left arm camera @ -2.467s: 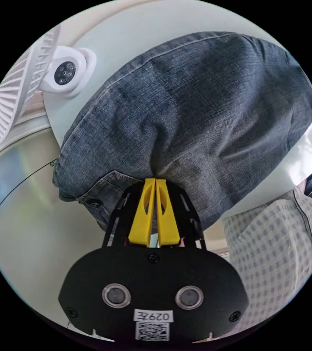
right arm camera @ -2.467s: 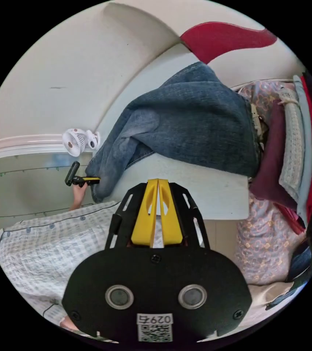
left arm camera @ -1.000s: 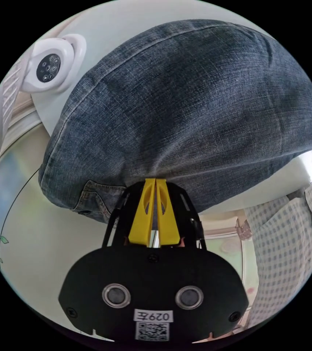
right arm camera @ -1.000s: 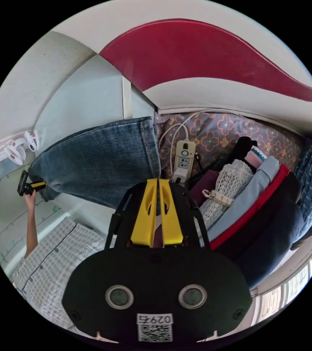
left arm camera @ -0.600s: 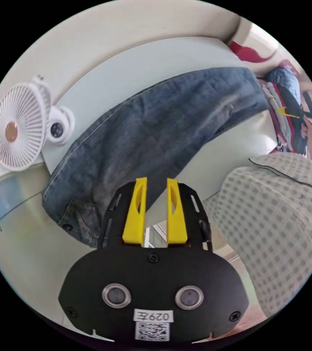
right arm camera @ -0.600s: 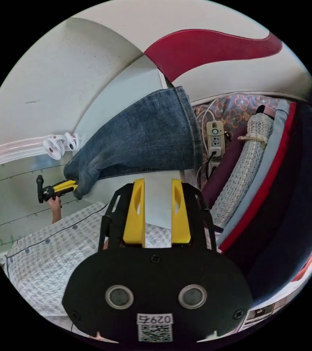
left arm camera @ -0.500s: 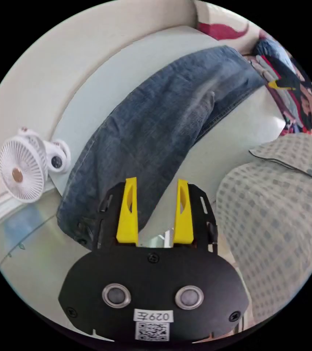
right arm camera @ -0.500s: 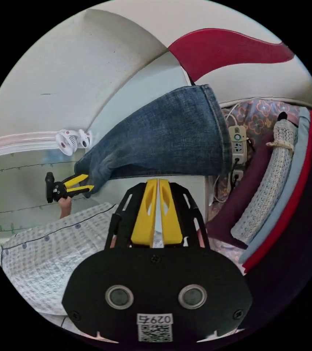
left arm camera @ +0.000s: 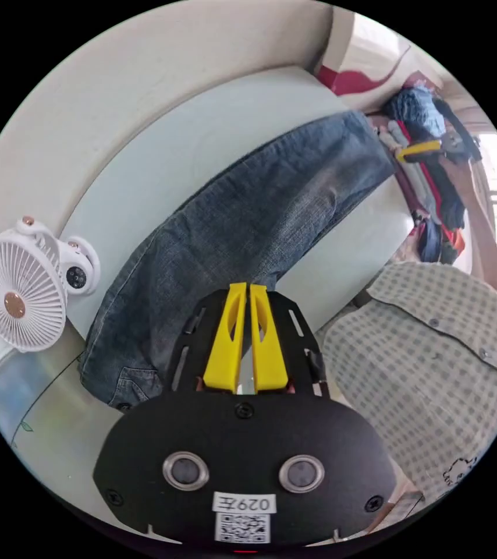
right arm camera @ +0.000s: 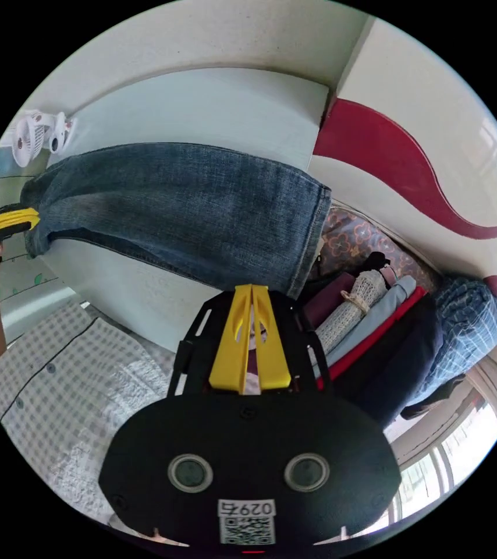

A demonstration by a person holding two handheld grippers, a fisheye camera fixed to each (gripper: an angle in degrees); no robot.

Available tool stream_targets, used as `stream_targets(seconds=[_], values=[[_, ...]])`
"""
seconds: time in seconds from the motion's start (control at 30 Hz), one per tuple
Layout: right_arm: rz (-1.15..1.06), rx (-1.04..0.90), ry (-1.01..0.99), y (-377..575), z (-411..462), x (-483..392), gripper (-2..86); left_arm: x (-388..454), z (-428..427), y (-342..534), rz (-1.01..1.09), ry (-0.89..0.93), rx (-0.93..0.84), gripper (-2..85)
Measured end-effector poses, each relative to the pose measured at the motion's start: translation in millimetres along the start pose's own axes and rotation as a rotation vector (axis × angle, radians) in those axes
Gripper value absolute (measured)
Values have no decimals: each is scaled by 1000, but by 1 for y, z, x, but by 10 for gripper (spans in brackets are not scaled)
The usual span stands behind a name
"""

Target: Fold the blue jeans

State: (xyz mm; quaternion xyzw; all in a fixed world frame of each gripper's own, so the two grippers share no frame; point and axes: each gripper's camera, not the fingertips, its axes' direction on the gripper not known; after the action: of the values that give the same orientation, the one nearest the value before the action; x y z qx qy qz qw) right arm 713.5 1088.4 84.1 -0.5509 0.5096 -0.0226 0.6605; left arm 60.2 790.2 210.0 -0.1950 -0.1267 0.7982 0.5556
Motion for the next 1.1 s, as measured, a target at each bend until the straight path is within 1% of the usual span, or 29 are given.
stream_targets(seconds=[0.03, 0.07, 0.1, 0.13, 0.2, 0.23, 0.27, 0.33, 0.4, 0.43, 0.47, 0.5, 0.53, 0.6, 0.67, 0.73, 0.77, 0.87, 0.93, 1.03, 1.1], values=[[-11, 21, -44, 1, -4, -2, -2, -8, -5, 3, -19, 18, 29, -9], [-49, 65, -117, 2, -8, -8, 1, -24, -10, 6, -75, 42, 72, -9], [-88, 90, -147, 0, -5, -18, 4, -42, -8, 6, -149, 65, 86, -8], [-99, 88, -143, -1, -1, -24, 7, -49, -5, 5, -185, 80, 81, -7], [-121, 32, -54, -11, 22, -45, 35, -59, 5, 1, -254, 138, 39, -1], [-117, 12, -24, -13, 29, -49, 45, -56, 5, 2, -256, 131, 41, 4], [-103, -25, 33, -14, 38, -54, 58, -46, 4, 6, -248, 82, 53, 12], [-48, -10, 100, -5, 40, -51, 60, -27, 2, 17, -224, -14, 57, 20], [99, 101, 136, 27, 29, -22, 23, -8, 1, 37, -217, -154, 60, 26], [144, 124, 130, 37, 27, -11, 28, -5, 2, 42, -219, -185, 58, 29], [254, 146, 92, 54, 25, 16, 36, 0, 5, 53, -225, -234, 51, 37], [330, 139, -7, 68, 27, 43, 62, 4, 8, 62, -233, -254, 43, 49], [357, 132, -77, 74, 30, 56, 76, 5, 10, 67, -233, -251, 43, 54], [437, 157, -348, 90, 42, 95, 112, 13, 16, 79, -214, -171, 70, 71], [478, 199, -455, 96, 49, 107, 119, 20, 23, 79, -180, -106, 77, 83], [508, 211, -477, 94, 56, 110, 114, 27, 35, 72, -143, -83, 40, 103], [510, 203, -483, 88, 62, 108, 106, 30, 45, 64, -129, -109, 4, 117], [470, 133, -473, 69, 71, 100, 45, 35, 69, 43, -102, -242, -66, 135], [459, 149, -386, 66, 54, 96, 26, 36, 82, 29, -72, -317, -127, 133], [435, 227, -326, 67, 7, 101, 14, 34, 96, 15, -27, -380, -181, 101], [404, 277, -381, 62, -28, 113, 10, 28, 108, 9, 13, -410, -228, 59]])
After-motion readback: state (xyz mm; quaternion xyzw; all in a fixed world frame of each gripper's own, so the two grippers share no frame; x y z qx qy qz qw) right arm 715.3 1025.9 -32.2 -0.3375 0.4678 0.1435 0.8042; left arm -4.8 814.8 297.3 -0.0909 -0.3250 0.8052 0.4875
